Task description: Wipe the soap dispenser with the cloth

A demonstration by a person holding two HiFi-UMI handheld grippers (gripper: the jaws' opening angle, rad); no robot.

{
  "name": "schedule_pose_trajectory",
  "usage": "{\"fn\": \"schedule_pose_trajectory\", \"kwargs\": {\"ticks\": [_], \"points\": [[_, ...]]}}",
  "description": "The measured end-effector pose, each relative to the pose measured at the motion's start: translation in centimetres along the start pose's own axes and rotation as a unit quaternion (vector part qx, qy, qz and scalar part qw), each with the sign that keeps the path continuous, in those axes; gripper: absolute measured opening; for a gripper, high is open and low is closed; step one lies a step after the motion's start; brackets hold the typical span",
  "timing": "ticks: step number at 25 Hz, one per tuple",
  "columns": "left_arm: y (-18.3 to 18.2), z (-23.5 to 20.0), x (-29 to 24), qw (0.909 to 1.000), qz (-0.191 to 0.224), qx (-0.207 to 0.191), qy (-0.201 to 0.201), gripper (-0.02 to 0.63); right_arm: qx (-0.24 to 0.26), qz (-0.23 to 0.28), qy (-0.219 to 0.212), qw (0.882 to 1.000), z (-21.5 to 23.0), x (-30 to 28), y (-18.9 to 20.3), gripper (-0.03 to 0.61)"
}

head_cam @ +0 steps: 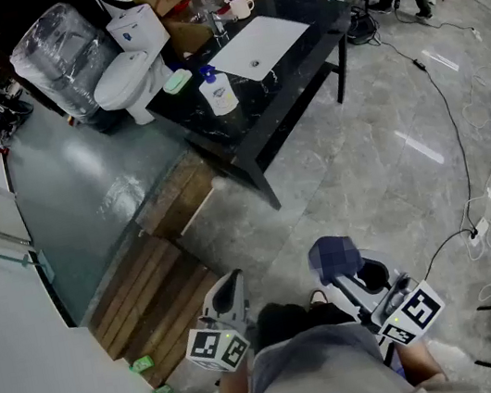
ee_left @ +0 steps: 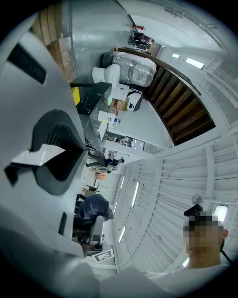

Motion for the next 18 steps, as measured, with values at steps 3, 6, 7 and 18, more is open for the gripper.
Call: {"fn": "schedule_pose_trajectory", "kwargs": {"ticks": [3,6,7,18], "points": [[0.5,0.3,0.1,1.0000,-0.009,0.002,-0.001,0.008,-0.003,-0.001,0.003,1.000,0.4,0.3,0.3,0.115],[0.9,0.7,0.0,0.9999,-0.013,-0.001,-0.001,0.006,-0.003,0.002,0.003,1.000,1.0,0.2,0.6,0.115],[0.9,0.8,0.0,0.9999,-0.013,-0.003,-0.002,0.006,-0.004,0.003,0.002,1.000,1.1,0.1,0.7,0.115],[-1.5,0.7,1.0,0.9997,0.012,-0.016,-0.010,0.006,0.007,0.000,-0.017,1.000,0.4,-1.9,0.1,0.116]]}}
Point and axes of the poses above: the fingertips, and each gripper's own axes: x backward along the fingers, z to its right, y out of its underside, the point moved 5 cm from there along x, backward along the fingers, and after that the axes turned 12 degrees about x, right-handed, at the moved point
